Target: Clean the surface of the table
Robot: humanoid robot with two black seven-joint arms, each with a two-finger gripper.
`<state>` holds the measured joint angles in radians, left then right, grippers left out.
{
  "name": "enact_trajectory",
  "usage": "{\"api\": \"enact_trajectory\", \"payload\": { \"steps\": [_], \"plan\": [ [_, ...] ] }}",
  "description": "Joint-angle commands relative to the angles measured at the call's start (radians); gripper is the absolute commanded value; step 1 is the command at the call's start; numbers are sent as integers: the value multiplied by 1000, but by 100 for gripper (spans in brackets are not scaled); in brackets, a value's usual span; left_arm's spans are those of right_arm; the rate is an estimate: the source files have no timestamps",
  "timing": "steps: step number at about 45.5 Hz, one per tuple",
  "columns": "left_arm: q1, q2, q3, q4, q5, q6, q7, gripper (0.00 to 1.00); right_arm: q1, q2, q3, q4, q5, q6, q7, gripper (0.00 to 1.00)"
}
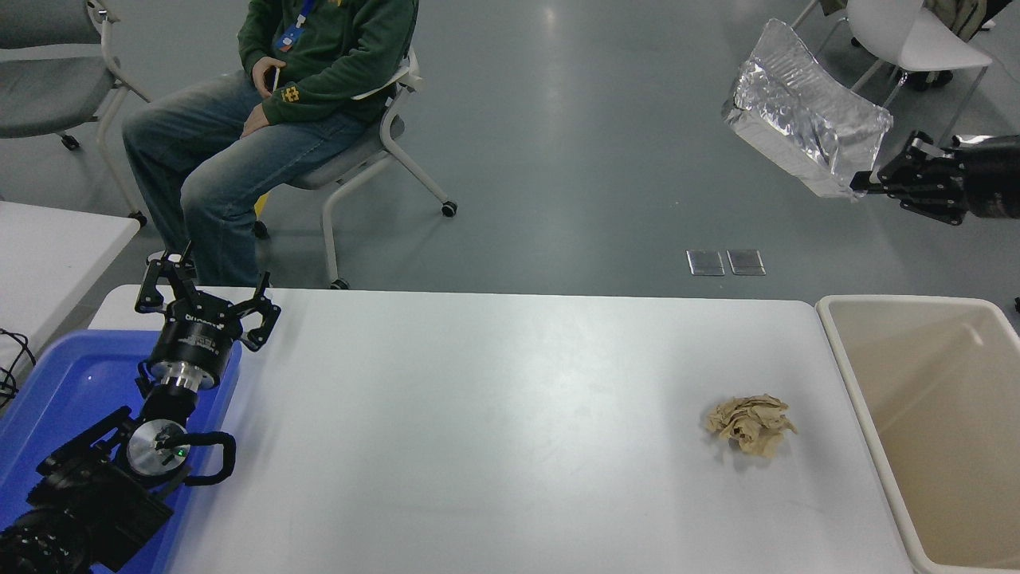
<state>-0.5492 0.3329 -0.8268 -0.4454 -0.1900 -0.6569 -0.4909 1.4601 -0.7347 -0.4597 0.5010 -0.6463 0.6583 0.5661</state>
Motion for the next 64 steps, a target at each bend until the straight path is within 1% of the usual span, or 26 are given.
{"api": "enact_trajectory", "payload": {
  "steps": [1,7,11,19,29,44,64],
  "plan": [
    [0,0,0,1,1,0,0,100,68,-104,30,208,-65,-78,-84,0],
    [0,0,0,1,0,0,0,100,108,-196,73,344,-144,-82,-135,0],
    [0,0,0,-1,0,0,0,100,120,-235,96,407,-182,-82,-158,0],
    [0,0,0,1,0,0,0,100,117,-245,81,421,-190,-83,-160,0],
    [0,0,0,1,0,0,0,100,108,-279,84,510,-214,-88,-204,0],
    [0,0,0,-1,0,0,0,100,114,-324,85,588,-234,-94,-218,0],
    [0,0,0,-1,1,0,0,100,103,-324,82,582,-237,-95,-218,0]
  ]
}}
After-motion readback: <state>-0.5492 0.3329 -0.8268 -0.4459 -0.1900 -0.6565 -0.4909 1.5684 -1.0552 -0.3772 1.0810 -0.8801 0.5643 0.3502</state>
